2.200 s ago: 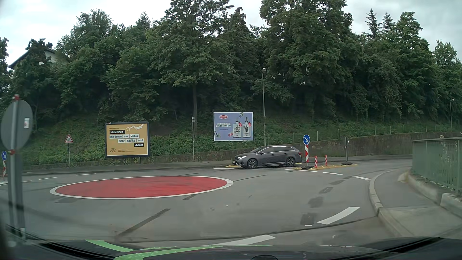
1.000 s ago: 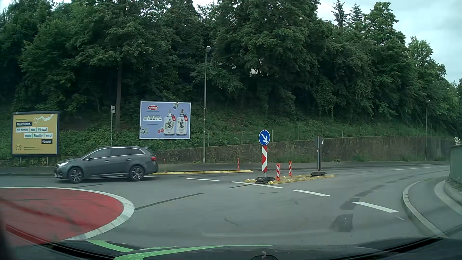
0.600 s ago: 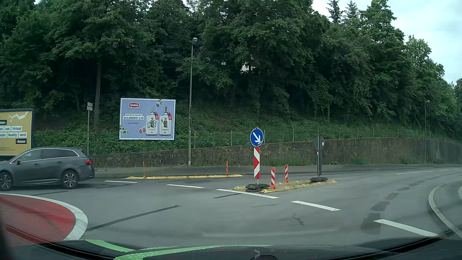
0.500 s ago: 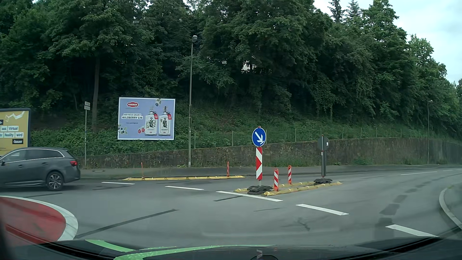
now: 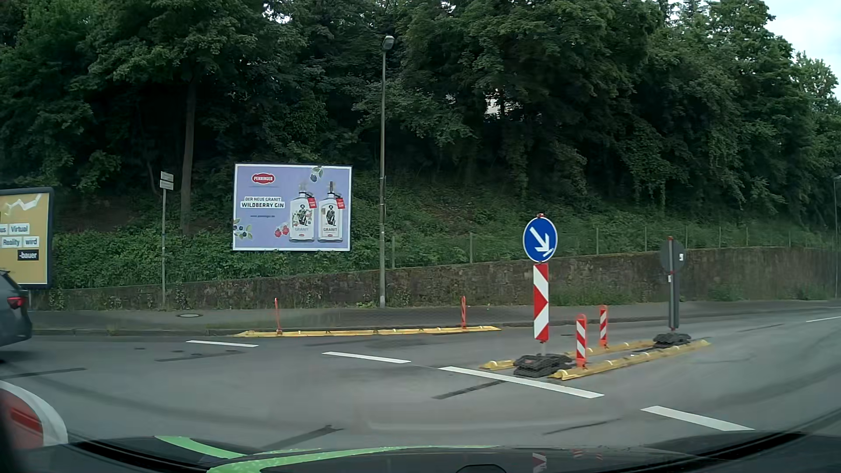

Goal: Follow the waypoints while adhering to traffic rules and regulations

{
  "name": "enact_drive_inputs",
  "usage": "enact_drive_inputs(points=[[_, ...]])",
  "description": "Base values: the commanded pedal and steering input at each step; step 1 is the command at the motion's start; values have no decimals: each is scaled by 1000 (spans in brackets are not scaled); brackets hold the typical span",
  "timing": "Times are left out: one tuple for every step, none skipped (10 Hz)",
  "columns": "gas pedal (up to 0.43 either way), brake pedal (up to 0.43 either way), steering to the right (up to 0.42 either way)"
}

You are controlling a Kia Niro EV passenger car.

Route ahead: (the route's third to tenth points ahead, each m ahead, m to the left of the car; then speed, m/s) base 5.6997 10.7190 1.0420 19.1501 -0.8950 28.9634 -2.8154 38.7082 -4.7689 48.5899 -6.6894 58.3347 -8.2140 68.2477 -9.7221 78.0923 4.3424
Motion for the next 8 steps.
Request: enact_drive_inputs(points=[[0,128,-305],[0,122,-340],[0,104,-370],[0,0,-410],[0,0,-452],[0,0,-486],[0,0,-528],[0,0,-562]])
